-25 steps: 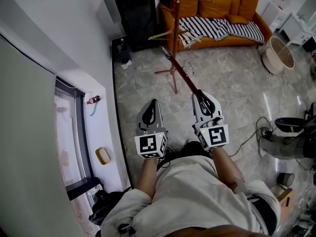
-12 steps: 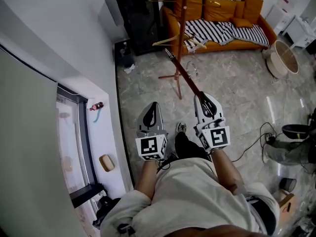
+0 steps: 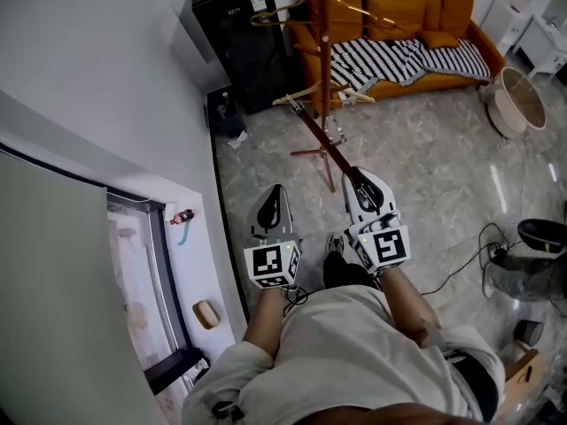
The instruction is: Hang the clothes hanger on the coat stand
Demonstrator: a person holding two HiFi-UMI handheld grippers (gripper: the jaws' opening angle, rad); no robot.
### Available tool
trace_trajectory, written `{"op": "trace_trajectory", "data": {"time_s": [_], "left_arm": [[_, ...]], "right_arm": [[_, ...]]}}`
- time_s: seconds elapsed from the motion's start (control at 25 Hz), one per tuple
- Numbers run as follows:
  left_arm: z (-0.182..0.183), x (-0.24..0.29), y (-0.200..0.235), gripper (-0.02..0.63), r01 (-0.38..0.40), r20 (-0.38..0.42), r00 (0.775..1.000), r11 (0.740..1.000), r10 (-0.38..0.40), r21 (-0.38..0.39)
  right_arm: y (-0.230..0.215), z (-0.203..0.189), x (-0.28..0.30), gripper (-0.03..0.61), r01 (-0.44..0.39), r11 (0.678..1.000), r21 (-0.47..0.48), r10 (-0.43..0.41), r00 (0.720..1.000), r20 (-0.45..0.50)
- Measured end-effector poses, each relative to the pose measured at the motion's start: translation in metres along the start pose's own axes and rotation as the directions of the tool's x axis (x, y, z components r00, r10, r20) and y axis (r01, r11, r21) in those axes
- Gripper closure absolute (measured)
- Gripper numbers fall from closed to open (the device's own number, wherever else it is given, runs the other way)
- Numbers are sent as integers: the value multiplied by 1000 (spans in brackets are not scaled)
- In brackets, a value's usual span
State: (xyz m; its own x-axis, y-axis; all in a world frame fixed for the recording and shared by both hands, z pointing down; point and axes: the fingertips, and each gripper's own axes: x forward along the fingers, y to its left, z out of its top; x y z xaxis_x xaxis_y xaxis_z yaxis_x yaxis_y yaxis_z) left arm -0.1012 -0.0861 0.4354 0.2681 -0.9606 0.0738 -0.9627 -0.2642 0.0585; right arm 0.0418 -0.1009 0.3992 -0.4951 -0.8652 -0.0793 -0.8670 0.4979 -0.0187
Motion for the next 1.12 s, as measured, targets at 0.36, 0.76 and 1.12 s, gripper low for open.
{"op": "trace_trajectory", "data": {"time_s": [0.36, 0.76, 1.12], "left_arm": [[15, 82, 9, 603, -26, -11, 1000, 999, 26, 26], [18, 135, 34, 603, -53, -14, 998, 998, 54, 28], [5, 186, 86, 603, -54, -42, 998, 999, 54, -1]], "right_arm": [[-38, -1, 68, 525, -55, 998, 9, 55, 998, 14], [-61, -11, 125, 525, -74, 997, 31, 75, 997, -3], [-59, -33, 186, 525, -68, 997, 29, 69, 996, -54]]}}
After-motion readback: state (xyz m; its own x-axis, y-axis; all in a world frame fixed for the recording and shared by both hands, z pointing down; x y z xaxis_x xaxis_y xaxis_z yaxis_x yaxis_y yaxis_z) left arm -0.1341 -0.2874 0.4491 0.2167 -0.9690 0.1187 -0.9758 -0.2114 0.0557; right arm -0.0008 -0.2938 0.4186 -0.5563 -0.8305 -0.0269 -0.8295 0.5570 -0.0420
